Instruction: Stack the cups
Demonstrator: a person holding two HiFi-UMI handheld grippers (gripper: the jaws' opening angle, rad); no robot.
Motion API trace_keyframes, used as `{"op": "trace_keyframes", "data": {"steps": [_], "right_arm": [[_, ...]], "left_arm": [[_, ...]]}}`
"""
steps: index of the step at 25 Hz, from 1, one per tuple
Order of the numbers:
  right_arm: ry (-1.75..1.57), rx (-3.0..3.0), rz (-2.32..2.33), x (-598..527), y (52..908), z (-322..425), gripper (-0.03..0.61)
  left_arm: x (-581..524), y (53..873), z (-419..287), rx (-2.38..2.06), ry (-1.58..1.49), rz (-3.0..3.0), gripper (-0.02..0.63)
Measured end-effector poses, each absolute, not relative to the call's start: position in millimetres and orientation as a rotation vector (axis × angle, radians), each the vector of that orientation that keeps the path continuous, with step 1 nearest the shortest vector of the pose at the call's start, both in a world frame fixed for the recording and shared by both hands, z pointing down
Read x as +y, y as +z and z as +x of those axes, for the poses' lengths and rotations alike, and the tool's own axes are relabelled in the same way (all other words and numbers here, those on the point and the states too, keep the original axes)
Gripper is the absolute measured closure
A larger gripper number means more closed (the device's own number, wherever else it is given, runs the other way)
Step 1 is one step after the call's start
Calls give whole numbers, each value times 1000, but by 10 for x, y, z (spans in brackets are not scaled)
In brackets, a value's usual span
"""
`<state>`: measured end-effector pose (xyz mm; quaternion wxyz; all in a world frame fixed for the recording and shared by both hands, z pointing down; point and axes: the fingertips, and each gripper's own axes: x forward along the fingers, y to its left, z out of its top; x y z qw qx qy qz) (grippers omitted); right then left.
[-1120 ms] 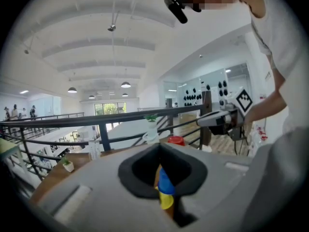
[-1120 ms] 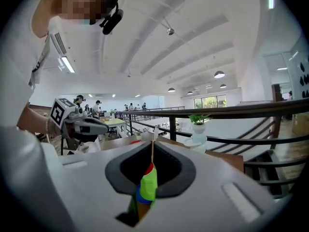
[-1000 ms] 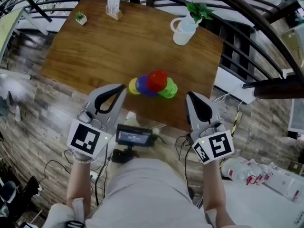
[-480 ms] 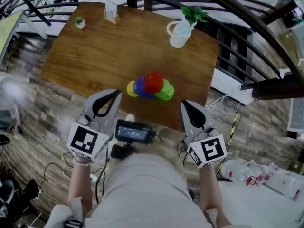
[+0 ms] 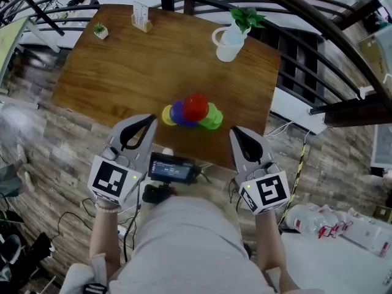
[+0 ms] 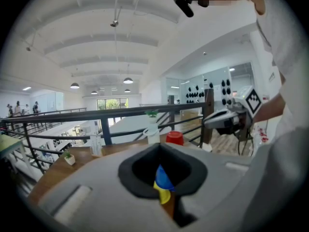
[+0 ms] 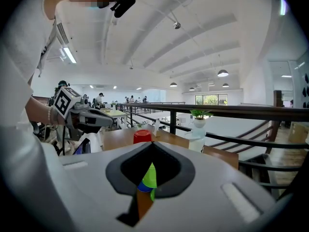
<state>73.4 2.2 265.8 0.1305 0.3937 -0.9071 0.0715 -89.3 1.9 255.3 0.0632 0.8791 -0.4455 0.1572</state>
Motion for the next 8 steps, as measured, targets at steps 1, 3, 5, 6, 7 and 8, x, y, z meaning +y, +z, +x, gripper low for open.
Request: {"op": "trace_keyframes", "data": {"steps": [1,3,5,6,7,8], "right_arm": [[209,-2633,1148,15,2660,743,575],[212,-2631,1156,2,2665,762,574],[214,-2630,1161,-8,2666,778,574],[214,-2630,1162,-13,2665,784,574],[214,-2630,1162,-17,2664,788,574],[214,-2631,1163,-21,2661,792,574]], "left_arm": [[8,2554,-896,-1348,476,2666,620],[-1,2569,-901,-1350,479,2663,620],[-7,2576,-896,-1351,479,2650,620],[-14,2573,-892,-1352,477,2654,620],[-22,2567,-888,-1353,473,2661,620],[-29,2562,-883,-1354,469,2670,620]]}}
